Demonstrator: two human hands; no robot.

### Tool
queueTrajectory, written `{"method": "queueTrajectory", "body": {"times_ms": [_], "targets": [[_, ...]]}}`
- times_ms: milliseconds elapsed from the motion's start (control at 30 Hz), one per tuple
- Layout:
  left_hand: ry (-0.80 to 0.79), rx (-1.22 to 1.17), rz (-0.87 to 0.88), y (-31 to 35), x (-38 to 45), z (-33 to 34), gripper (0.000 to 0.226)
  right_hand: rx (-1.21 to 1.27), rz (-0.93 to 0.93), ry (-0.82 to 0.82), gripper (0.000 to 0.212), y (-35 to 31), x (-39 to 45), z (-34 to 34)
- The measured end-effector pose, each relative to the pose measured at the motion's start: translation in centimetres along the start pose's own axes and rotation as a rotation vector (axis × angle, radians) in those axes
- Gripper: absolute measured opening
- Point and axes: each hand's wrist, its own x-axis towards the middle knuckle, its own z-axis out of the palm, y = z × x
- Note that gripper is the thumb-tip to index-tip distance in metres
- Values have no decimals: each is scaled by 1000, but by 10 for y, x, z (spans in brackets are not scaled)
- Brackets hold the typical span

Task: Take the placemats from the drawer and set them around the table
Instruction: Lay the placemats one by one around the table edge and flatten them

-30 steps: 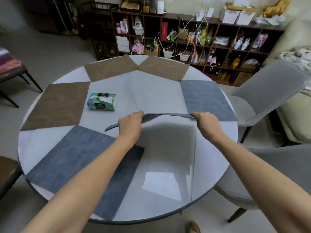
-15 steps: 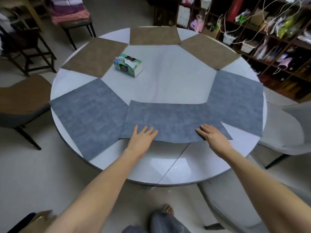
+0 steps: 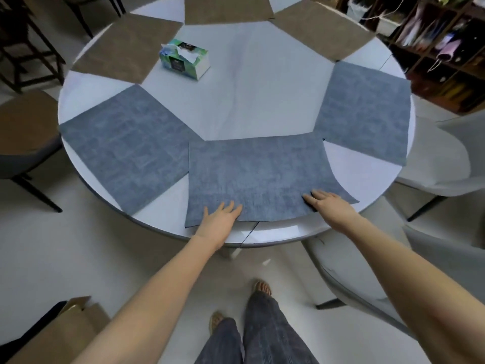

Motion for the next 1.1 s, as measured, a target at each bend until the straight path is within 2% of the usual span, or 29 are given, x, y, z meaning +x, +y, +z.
{"method": "queueTrajectory", "body": {"times_ms": [167, 433, 567, 700, 867, 1000, 1100], "targets": [[36, -32, -39, 16, -8, 24, 88, -35, 0, 23, 72, 9, -6, 25], [70, -34, -148, 36, -4, 50, 102, 84, -48, 96, 85, 16, 1, 49], [46, -72, -155, 36, -3, 50, 94, 146, -78, 138, 88, 18, -1, 57], [9, -208, -166, 37, -2, 44, 74, 266, -116, 114, 87, 22, -2, 60], [2, -263, -156, 33, -3, 38, 72, 368, -163, 104, 85, 27, -6, 68], [24, -267, -172, 36, -4, 38, 70, 414, -115, 114, 90, 22, -6, 77], [47, -300, -174, 37, -4, 38, 67, 411, -45, 116, 81, 17, -6, 79]]}}
